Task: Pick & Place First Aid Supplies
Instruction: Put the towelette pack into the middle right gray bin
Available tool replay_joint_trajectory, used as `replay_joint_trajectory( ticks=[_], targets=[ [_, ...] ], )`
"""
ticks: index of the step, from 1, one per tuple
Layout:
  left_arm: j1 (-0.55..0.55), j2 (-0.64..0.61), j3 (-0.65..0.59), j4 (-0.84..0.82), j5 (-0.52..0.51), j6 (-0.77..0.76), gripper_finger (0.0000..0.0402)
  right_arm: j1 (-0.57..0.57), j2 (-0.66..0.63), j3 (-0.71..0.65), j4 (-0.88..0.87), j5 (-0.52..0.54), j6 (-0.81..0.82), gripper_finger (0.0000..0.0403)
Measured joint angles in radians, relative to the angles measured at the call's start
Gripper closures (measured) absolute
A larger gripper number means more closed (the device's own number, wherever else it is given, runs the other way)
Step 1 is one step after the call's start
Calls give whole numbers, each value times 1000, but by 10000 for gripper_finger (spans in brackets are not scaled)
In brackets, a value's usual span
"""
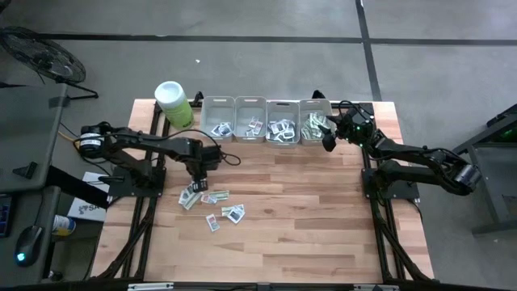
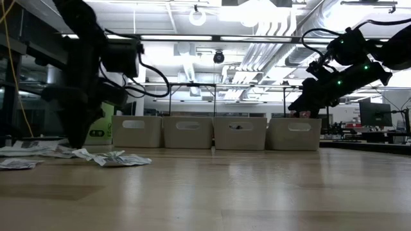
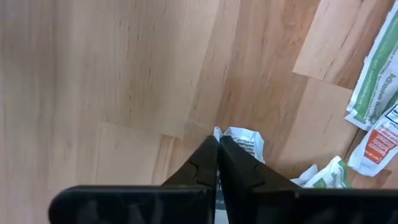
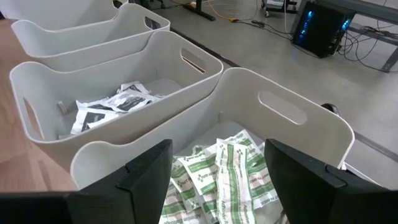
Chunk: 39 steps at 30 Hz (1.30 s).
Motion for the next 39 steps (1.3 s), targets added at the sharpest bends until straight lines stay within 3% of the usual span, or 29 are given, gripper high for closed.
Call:
replay_joint_trajectory(
  ticks=[4, 10, 14, 21, 30, 34, 39],
  targets=[
    [-2, 7, 81, -23, -33, 7, 399, 0, 0, 0, -2, 1, 7, 153],
    [-1, 3, 187, 101, -95, 50, 400, 0, 0, 0, -30, 1, 8, 153],
    [-2, 2, 220, 299, -154, 102, 401, 0, 0, 0, -34, 0, 16, 153],
    [-1, 9, 227, 834, -280, 236, 401, 0, 0, 0, -32, 0, 16, 153],
    [43, 138, 230, 1334, -232, 321, 401, 0, 0, 0, -13, 1, 14, 153],
    [67, 234, 241, 1461, -222, 302, 401, 0, 0, 0, -2, 5, 14, 153],
    [93, 355, 315, 1465, -210, 244, 401, 0, 0, 0, 5, 5, 15, 153]
  ],
)
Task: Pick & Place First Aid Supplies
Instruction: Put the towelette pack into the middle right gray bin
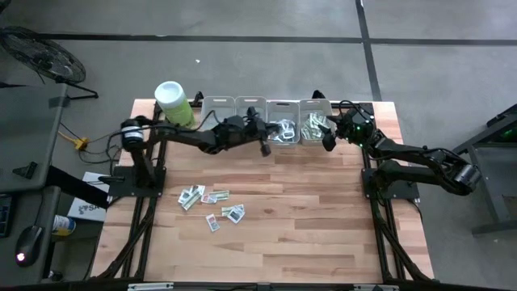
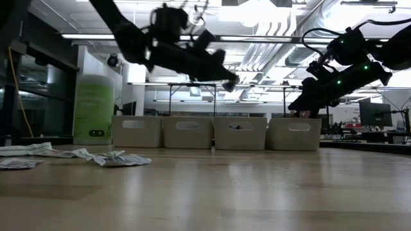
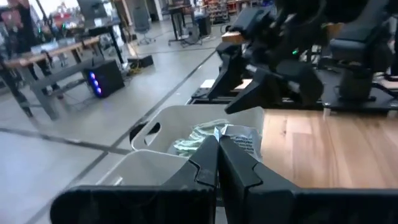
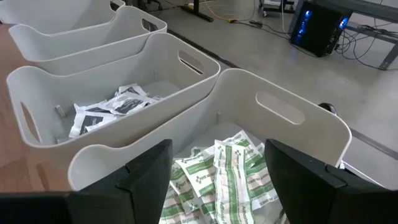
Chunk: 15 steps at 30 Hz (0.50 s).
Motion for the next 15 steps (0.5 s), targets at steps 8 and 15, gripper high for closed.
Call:
replay_joint_trajectory(
  ticks=[8, 15],
  targets=[
    [6, 154, 197, -168, -146, -64, 401, 0, 2, 0, -1, 0, 0, 153],
    [5, 201, 334, -404, -308, -236, 401, 0, 2, 0, -1, 0, -10, 153]
  ],
)
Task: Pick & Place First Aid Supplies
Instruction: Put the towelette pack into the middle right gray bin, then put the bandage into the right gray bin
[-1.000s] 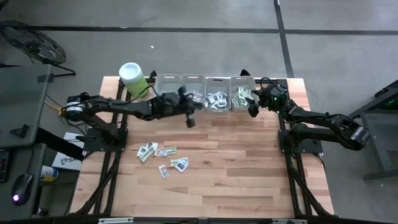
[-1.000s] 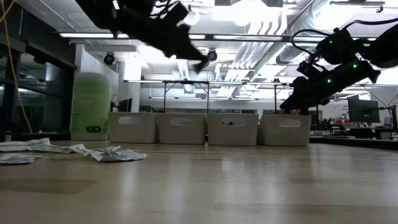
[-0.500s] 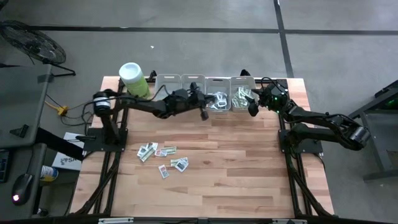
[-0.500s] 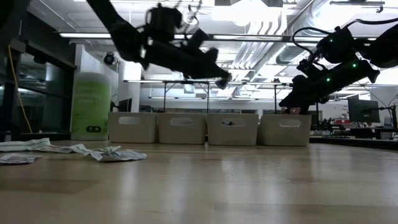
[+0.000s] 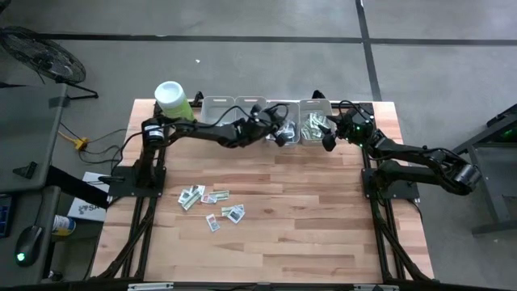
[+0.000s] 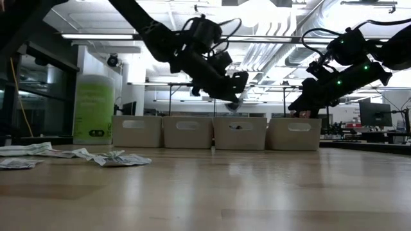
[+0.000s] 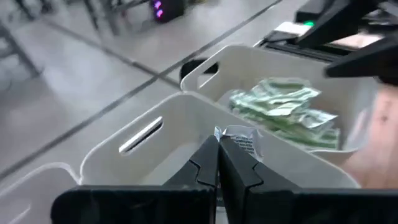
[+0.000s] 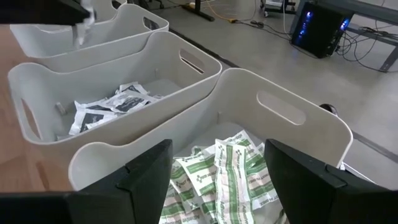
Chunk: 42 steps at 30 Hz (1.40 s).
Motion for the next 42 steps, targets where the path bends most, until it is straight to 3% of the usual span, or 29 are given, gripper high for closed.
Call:
replay_joint_trajectory(
  ticks=[15, 25, 31, 42],
  targets=[
    [0, 16, 58, -142, -24, -289, 389, 0, 0, 0, 24, 21, -16, 153],
    [0, 17, 58, -148, -23, -279, 317, 0, 0, 0, 32, 22, -21, 153],
    [0, -34, 57, -197, -30, -100, 295, 0, 0, 0, 30, 19, -27, 153],
    [-15, -244, 57, -887, -23, -64, 293, 0, 0, 0, 7, 18, -27, 153]
  ],
)
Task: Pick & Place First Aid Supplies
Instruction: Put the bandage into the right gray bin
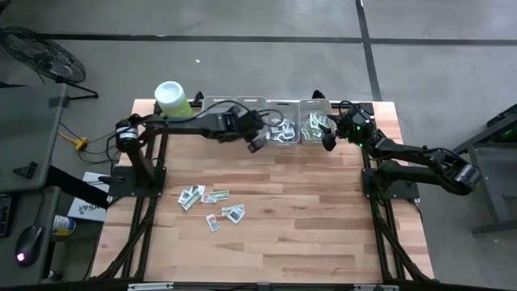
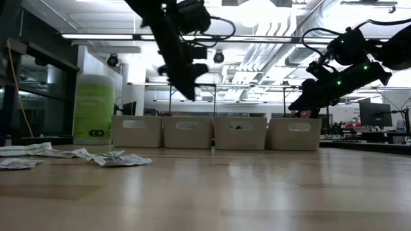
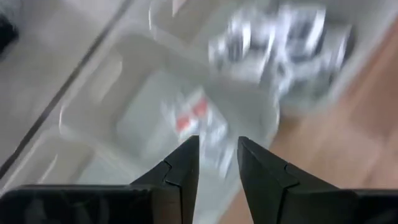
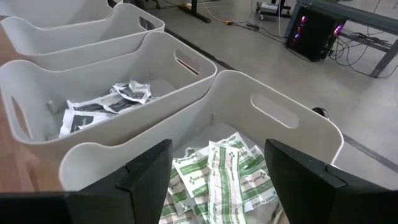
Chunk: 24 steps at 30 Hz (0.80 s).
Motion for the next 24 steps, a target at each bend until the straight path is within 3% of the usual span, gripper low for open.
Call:
replay_joint_trajectory(
  ticks=[8, 24],
  targets=[
    [-76, -71, -15, -418, -1, -149, 293, 0, 0, 0, 0, 0, -7, 153],
    [-316, -247, -274, -581, 128, -547, 293, 0, 0, 0, -5, -24, -4, 153]
  ],
)
